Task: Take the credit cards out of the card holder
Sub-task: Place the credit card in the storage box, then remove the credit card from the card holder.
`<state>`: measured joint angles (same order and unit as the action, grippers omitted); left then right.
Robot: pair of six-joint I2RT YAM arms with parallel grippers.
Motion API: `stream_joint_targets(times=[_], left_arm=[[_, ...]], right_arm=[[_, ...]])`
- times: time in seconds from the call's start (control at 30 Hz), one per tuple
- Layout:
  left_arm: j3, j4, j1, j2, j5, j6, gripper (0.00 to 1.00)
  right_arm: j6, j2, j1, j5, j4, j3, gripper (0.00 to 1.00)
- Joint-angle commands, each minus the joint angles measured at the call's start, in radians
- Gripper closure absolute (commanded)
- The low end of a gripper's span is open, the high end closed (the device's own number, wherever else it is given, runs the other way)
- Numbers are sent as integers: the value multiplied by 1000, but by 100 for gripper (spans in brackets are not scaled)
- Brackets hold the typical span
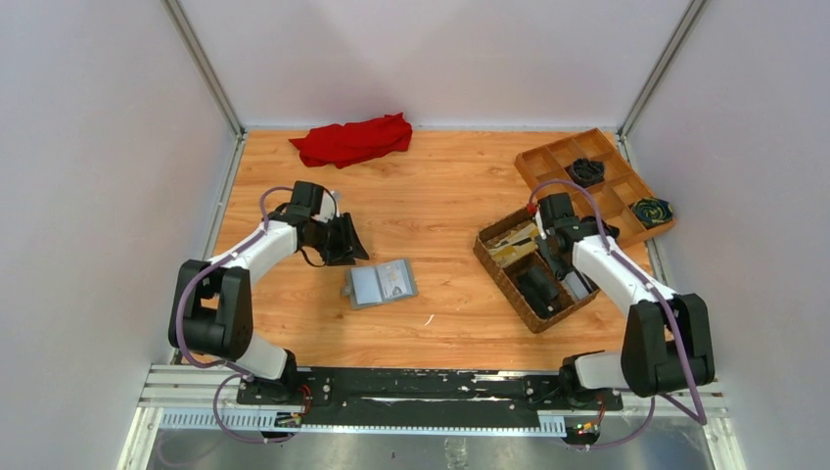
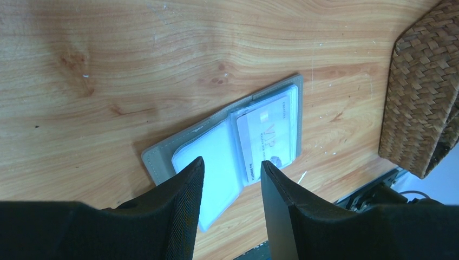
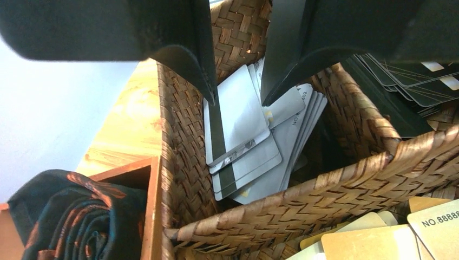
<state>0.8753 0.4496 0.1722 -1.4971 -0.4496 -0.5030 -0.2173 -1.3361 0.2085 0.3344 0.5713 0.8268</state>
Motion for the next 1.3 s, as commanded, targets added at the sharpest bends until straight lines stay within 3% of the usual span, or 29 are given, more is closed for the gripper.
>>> stream_joint_targets(times=[0.0, 0.2, 0.37, 0.53, 0.7, 0.9, 1.03, 1.27], left_arm=[[17, 8, -7, 3, -17, 11, 53], [13, 17, -6, 28, -22, 17, 52], [7, 8, 15, 52, -19, 1, 52], [-40, -68, 53, 94, -34, -64, 52], [-118, -184, 96, 126, -80, -163, 51], [-186, -239, 116, 126, -55, -222, 51], [-215, -241, 115, 110, -8, -255, 51], [-246, -228, 73, 69, 32, -247, 52]], right_arm=[[34, 65, 14, 41, 49, 46, 59], [40, 192, 14, 14, 89, 148, 55], [105, 239, 28, -170, 90, 231, 58], [273, 217, 183, -318, -54, 210, 57], [439, 91, 422, -387, -236, 167, 55], [782, -139, 430, -789, -529, 118, 55], [937, -283, 457, -915, -809, 46, 56], [941, -427, 510, -951, -811, 116, 57]])
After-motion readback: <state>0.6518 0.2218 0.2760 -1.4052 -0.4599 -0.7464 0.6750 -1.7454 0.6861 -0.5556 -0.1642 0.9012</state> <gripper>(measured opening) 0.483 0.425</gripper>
